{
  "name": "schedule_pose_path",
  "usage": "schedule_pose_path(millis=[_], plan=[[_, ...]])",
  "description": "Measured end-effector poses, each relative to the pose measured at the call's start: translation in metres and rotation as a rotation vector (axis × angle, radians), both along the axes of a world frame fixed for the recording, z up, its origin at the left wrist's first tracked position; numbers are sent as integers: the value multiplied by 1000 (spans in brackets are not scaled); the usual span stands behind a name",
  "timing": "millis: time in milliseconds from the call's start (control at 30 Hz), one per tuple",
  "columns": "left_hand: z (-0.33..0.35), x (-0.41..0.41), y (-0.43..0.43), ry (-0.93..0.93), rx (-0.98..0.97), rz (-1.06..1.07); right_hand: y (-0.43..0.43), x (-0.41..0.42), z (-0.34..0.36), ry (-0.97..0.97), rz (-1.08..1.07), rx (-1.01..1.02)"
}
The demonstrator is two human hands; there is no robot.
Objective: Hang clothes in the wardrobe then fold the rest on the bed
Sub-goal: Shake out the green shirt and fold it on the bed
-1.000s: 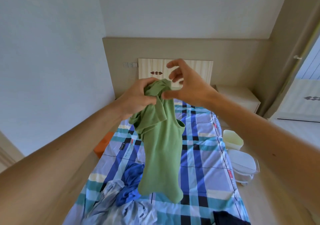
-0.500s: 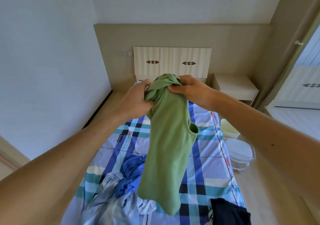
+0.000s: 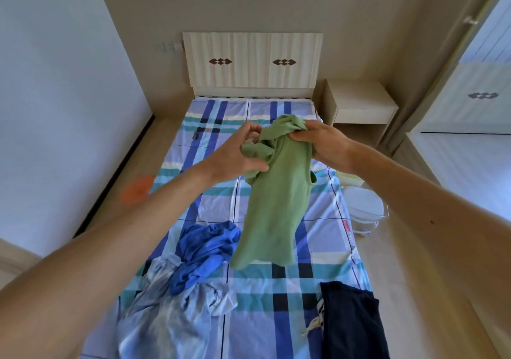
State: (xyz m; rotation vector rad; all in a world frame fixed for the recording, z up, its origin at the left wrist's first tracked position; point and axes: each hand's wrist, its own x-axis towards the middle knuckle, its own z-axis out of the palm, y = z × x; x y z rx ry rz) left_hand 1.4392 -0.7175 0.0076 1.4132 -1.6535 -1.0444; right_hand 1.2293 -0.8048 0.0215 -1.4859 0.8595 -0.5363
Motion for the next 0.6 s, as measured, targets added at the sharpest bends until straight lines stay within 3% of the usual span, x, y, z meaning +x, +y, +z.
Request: schedule_pose_path(millis=[100,233,400,600], plan=[[-26,-11,-22,-113,-107,-23,-8,-9,-5,24,49,-3],[-50,-8,-62,-340,-89,-69,-33,-20,-20,156,-1,-65],[-73,-9,-97,-431,-139,-76,-50,-28,-53,164,-115,-73],[-131,-17,-57,-617,-297,-262,-5,-51,-119,152,-48,61]])
